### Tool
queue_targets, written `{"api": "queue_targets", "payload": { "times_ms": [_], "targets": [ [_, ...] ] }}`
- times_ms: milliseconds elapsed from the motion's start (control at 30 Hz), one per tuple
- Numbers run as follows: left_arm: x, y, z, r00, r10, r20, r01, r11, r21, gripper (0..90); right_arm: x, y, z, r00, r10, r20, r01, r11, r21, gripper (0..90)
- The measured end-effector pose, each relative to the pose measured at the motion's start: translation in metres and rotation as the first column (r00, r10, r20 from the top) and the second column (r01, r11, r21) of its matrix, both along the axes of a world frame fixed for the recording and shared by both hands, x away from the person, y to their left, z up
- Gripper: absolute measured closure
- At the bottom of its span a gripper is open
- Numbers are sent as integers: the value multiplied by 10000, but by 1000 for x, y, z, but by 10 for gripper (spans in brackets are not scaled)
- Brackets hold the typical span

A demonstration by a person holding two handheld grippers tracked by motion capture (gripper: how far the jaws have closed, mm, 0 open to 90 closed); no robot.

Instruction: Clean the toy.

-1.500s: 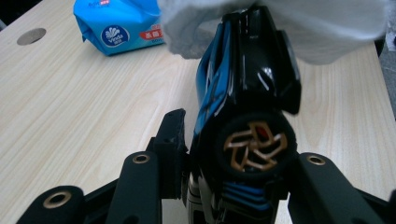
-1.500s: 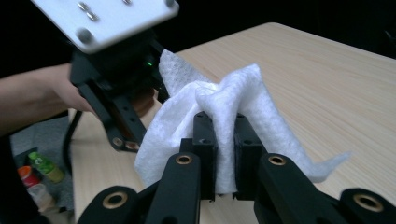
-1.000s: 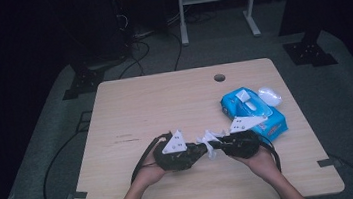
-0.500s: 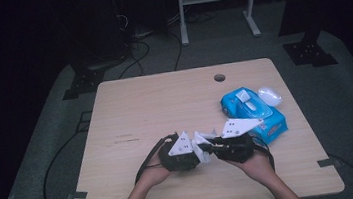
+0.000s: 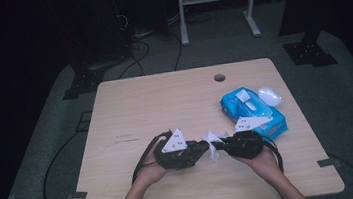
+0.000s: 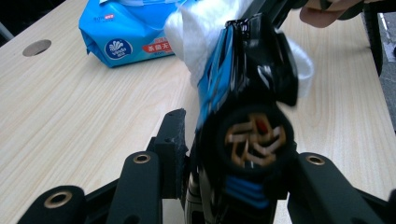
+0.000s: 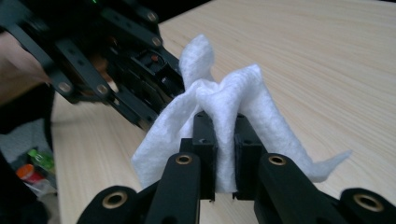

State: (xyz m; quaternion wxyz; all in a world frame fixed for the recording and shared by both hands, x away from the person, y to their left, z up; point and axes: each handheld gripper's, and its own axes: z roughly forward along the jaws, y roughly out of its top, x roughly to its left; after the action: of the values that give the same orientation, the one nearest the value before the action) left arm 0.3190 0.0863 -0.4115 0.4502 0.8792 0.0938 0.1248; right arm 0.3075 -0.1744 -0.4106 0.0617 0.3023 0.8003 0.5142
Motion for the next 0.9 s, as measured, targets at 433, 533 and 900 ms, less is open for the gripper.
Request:
{"api": "queue_targets", "payload": {
  "times_ms": [433,533,900],
  "targets": [
    [-3,-3,6,9998,-103,183,113,9984,-546,636,-10,16,21,9966,596,574,-623,9969,478,819],
    [-3,3,6,10000,-55,54,58,9982,-604,636,-8,22,16,9969,603,496,-618,9977,280,819],
    [-5,31,-2,9989,383,-286,-412,9932,-1092,634,4,37,-11,9988,485,73,-480,9968,-641,818]
  ]
}}
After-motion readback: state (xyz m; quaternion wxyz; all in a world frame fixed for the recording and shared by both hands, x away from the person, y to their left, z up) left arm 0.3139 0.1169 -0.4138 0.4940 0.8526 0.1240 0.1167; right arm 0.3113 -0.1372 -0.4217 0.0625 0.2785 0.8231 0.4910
